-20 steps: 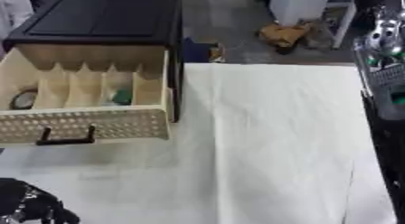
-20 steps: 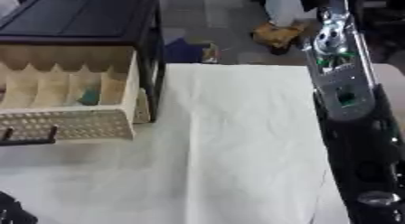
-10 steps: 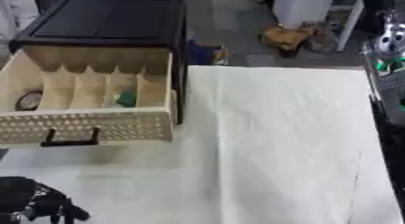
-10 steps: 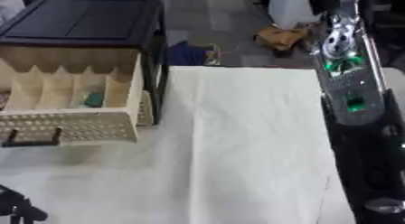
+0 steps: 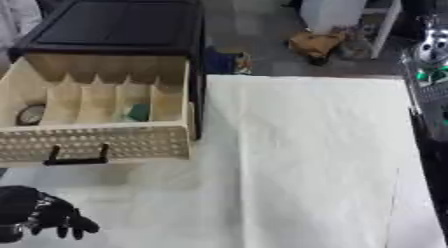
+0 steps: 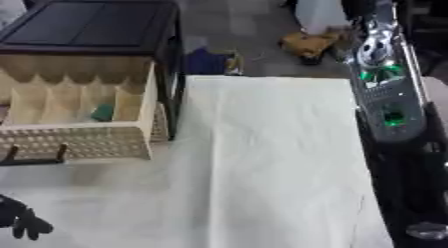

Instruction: Pick up objects from table and place into drawer.

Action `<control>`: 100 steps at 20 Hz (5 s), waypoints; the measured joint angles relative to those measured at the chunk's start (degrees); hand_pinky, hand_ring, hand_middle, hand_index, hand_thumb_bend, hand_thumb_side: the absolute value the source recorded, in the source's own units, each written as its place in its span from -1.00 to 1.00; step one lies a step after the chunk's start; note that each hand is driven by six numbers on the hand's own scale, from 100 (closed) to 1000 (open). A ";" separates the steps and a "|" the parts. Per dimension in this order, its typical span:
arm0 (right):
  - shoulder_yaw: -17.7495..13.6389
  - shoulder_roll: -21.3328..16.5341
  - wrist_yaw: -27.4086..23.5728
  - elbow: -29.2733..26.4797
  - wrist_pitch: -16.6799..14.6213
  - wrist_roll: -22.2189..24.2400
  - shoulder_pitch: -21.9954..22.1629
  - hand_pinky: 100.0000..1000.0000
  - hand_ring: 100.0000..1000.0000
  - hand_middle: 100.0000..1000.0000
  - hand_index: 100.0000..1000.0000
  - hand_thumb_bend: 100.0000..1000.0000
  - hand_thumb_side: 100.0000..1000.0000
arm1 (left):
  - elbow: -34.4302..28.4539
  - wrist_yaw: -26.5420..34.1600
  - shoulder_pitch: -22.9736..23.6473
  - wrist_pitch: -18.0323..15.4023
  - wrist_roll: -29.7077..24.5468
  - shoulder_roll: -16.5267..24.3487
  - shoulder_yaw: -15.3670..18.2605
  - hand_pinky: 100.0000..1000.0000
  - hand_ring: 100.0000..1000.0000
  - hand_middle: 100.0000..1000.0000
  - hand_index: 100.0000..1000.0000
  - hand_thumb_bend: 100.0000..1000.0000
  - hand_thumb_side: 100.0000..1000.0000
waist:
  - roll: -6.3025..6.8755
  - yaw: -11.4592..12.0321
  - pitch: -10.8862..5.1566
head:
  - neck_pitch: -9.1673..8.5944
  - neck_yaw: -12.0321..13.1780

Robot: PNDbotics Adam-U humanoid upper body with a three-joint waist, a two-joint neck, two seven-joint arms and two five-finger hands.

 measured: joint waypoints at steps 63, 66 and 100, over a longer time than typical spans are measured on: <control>-0.56 0.03 0.07 0.04 -0.18 1.32 -0.29 -0.02 0.16 0.13 0.60 -0.94 1.00 | 4.84 1.87 -7.23 9.50 1.67 1.48 4.22 -0.19 0.32 0.46 0.98 -1.00 1.00 | 0.64 -0.88 1.43 | -1.51 0.32; -0.70 0.03 0.07 0.04 -0.17 1.33 -0.29 -0.02 0.16 0.13 0.60 -0.94 1.00 | 3.67 3.12 -7.30 9.50 0.76 1.44 4.22 -0.20 0.31 0.47 1.00 -1.00 1.00 | 0.63 -0.91 1.48 | -1.51 0.25; -0.72 0.03 -0.02 0.04 -0.29 1.76 -0.26 -0.01 0.16 0.12 0.59 -0.94 1.00 | 7.26 2.00 -11.25 9.92 4.13 -0.46 4.63 -0.14 0.36 0.56 1.00 -1.00 1.00 | 1.02 -1.31 2.16 | -2.32 -0.27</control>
